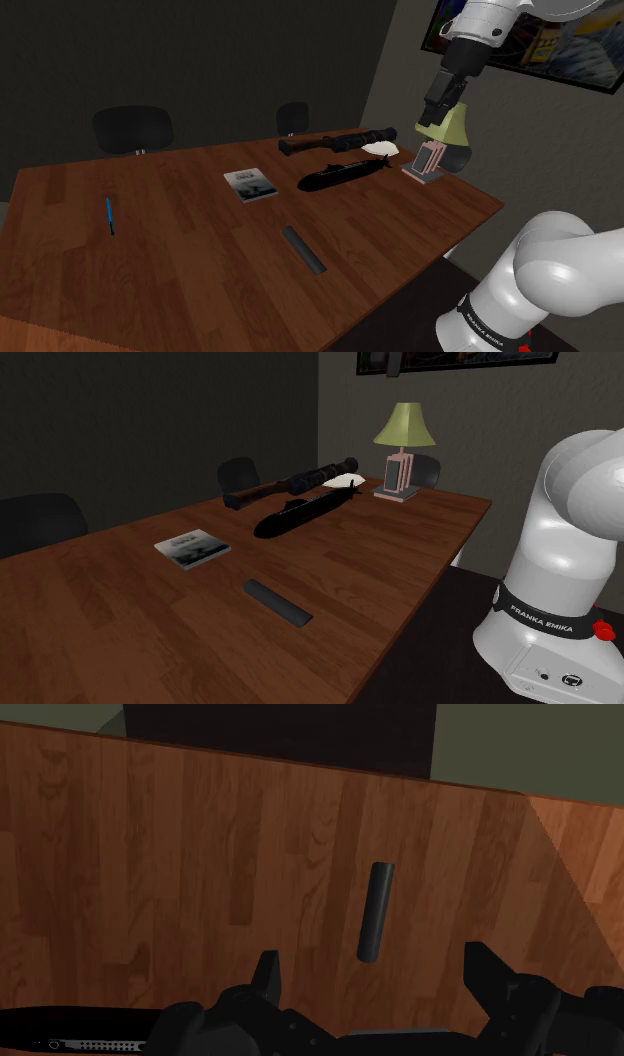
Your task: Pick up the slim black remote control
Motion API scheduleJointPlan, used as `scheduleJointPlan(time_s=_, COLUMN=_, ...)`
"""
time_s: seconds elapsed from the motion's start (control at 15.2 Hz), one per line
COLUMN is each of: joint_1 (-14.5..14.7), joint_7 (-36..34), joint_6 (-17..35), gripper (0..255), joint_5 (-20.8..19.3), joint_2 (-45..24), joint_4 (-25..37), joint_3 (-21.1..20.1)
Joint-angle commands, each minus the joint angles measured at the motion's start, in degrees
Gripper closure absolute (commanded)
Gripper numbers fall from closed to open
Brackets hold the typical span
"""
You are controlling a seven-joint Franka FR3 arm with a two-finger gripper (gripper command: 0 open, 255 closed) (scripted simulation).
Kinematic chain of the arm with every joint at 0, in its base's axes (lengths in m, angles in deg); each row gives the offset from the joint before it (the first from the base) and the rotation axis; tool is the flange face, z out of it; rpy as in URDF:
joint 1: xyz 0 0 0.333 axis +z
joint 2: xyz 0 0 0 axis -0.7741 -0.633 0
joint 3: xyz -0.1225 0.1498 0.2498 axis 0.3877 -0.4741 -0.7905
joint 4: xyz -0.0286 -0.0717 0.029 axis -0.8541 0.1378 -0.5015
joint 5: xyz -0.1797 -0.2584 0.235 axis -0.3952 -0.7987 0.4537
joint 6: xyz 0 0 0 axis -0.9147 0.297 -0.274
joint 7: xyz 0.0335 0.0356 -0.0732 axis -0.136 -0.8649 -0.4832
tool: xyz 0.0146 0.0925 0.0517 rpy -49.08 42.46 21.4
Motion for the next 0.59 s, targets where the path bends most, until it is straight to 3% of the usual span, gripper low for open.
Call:
scheduleJointPlan(time_s=0.0, joint_1=0.0, joint_7=0.0, joint_6=0.0, gripper=0, joint_5=0.0, joint_2=0.0, joint_4=0.0, joint_3=0.0)
scheduleJointPlan(time_s=0.53, joint_1=0.4, joint_7=-5.5, joint_6=15.2, gripper=0, joint_5=2.9, joint_2=-2.7, joint_4=-12.4, joint_3=-5.1)
